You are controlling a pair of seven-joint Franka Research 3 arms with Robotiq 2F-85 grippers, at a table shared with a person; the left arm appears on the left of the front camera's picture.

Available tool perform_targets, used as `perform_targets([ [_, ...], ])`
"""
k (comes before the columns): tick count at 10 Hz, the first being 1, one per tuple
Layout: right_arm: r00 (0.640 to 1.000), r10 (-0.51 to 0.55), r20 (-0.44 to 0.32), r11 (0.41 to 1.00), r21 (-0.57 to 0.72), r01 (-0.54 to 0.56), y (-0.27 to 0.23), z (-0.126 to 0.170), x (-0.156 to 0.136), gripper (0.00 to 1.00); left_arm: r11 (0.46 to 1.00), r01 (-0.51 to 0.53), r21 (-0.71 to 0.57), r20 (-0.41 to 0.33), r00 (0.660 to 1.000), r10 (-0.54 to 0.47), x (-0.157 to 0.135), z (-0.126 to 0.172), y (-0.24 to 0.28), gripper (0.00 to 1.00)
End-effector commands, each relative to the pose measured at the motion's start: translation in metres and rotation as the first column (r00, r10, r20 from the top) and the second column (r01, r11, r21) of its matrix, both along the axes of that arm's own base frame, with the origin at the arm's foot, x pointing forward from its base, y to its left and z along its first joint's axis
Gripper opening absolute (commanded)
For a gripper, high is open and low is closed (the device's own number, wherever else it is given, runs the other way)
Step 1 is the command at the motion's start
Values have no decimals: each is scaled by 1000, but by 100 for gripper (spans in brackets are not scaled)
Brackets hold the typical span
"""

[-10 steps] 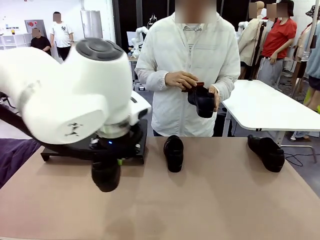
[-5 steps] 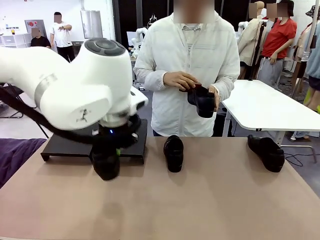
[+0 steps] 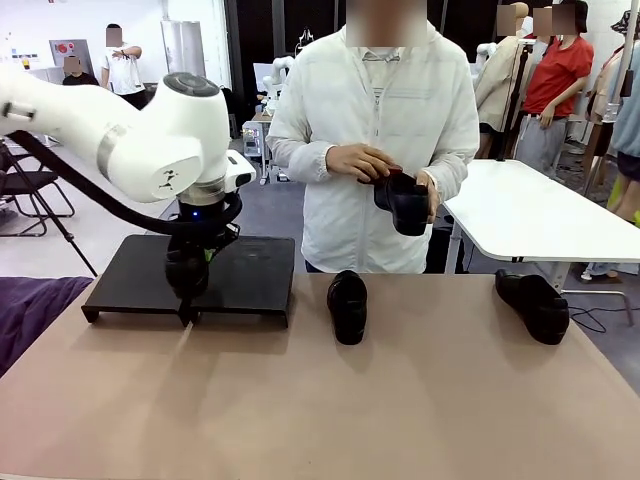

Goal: Organize the shoes by placing them on the stand.
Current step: Place the Shoe from the middle of the table onto the Shoes Stand.

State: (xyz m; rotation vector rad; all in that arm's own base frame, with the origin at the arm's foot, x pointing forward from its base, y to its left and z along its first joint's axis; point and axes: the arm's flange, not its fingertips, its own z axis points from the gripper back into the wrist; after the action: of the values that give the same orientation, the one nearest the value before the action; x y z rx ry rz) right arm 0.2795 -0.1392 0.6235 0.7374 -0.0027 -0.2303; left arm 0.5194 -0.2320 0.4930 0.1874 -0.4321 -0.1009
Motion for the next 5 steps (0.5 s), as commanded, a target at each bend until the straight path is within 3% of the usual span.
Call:
perform_targets([
  [1,1000,12,6,1000,1,-12,-2,2,-1,100,999,46,24,101,994,-48,23,-5,-20,0],
  [2,1000,12,6,1000,1,-12,-2,2,-1,100,996,82,22,131,988,-84,33,-11,-22,0],
  [5,1000,12,6,1000,1,-12,-2,2,-1,100,999,-20,50,144,989,13,45,-36,-25,0],
])
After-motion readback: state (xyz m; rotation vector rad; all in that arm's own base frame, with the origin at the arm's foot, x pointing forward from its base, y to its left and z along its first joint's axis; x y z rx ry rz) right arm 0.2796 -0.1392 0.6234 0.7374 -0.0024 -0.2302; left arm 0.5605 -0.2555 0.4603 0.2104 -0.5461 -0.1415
